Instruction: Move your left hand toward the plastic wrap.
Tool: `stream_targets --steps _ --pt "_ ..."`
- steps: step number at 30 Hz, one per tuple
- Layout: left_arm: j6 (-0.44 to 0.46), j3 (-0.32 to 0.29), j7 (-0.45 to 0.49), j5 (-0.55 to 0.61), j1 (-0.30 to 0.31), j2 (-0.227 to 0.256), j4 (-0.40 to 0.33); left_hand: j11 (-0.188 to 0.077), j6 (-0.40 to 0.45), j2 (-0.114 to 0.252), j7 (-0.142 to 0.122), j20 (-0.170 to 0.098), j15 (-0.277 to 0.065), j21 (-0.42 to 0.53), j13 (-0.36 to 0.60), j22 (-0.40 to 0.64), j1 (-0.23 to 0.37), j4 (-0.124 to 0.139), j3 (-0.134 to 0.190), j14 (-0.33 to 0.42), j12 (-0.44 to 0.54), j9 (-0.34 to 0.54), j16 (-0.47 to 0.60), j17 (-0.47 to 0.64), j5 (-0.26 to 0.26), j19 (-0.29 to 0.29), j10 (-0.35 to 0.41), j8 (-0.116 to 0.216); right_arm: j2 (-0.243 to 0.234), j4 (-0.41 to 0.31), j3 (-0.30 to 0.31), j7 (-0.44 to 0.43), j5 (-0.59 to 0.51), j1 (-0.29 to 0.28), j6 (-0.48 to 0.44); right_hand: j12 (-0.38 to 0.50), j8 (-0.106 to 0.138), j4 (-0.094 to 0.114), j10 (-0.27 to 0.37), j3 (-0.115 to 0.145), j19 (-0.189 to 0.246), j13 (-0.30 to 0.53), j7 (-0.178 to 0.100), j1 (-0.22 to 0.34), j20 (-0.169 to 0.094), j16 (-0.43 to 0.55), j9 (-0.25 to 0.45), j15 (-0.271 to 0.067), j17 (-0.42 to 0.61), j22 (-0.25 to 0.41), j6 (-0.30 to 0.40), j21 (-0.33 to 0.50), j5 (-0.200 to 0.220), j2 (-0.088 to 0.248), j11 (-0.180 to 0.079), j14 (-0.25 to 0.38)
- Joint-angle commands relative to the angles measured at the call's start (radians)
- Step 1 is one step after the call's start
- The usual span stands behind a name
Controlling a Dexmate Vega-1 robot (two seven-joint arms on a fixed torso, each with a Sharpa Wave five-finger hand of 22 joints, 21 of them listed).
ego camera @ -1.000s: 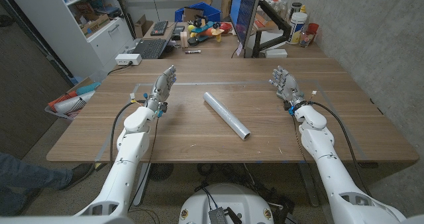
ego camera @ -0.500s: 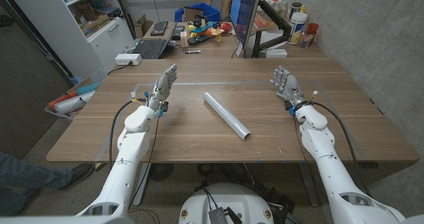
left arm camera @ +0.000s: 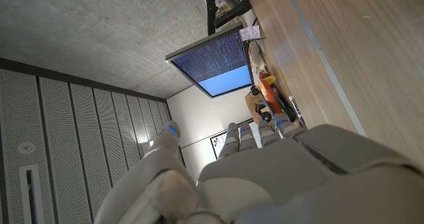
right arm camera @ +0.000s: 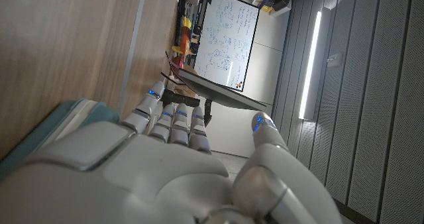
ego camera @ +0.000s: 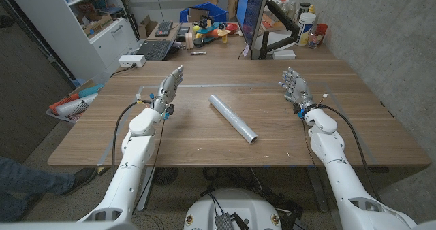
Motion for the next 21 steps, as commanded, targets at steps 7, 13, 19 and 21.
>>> stream_targets --steps 7,13,19,21 --pt "-0.009 0.016 -0.021 0.009 -0.001 0.009 -0.003 -0.003 0.004 0.002 0.000 0.003 -0.002 -0.007 0.002 0.006 0.013 -0.009 0.002 -0.008 0.007 0.005 0.003 0.003 0.004 -0.018 -0.002 0.005 0.008 0.004 -0.005 -0.005 -0.005 0.003 0.008 -0.003 0.005 0.002 0.010 -0.006 0.012 0.002 -0.001 0.003 -0.002 0.006 0.003 0.004 0.000 0.004 0.008 -0.007 0.004 0.011 0.002 0.007" --pt "-0.009 0.019 -0.024 0.012 0.002 0.011 -0.008 -0.002 0.005 0.003 -0.001 0.004 -0.001 -0.009 0.002 0.006 0.015 -0.012 0.003 -0.007 0.007 0.005 0.003 0.003 0.004 -0.017 -0.002 0.005 0.010 0.009 -0.004 -0.005 -0.003 0.005 0.012 -0.004 0.006 0.002 0.010 -0.007 0.012 0.002 -0.001 0.003 -0.002 0.006 0.003 0.004 -0.001 0.004 0.009 -0.010 0.004 0.012 0.001 0.008" --pt "-0.011 0.026 -0.029 0.019 0.010 0.015 -0.022 -0.003 0.006 0.003 -0.001 0.005 -0.002 -0.012 0.003 0.006 0.016 -0.014 0.003 -0.007 0.007 0.005 0.003 0.003 0.004 -0.017 -0.003 0.005 0.012 0.019 -0.005 -0.003 -0.002 0.011 0.020 -0.004 0.006 0.002 0.011 -0.009 0.013 0.002 -0.001 0.003 -0.001 0.007 0.003 0.003 -0.003 0.004 0.009 -0.013 0.004 0.012 0.002 0.008" --pt "-0.014 0.028 -0.031 0.019 0.013 0.015 -0.027 -0.003 0.006 0.003 -0.001 0.005 -0.003 -0.013 0.003 0.006 0.016 -0.014 0.003 -0.007 0.007 0.005 0.003 0.003 0.004 -0.017 -0.003 0.005 0.012 0.023 -0.005 -0.001 -0.001 0.014 0.021 -0.004 0.006 0.002 0.011 -0.009 0.014 0.002 -0.001 0.003 -0.001 0.007 0.003 0.004 -0.004 0.004 0.009 -0.014 0.004 0.013 0.002 0.009"
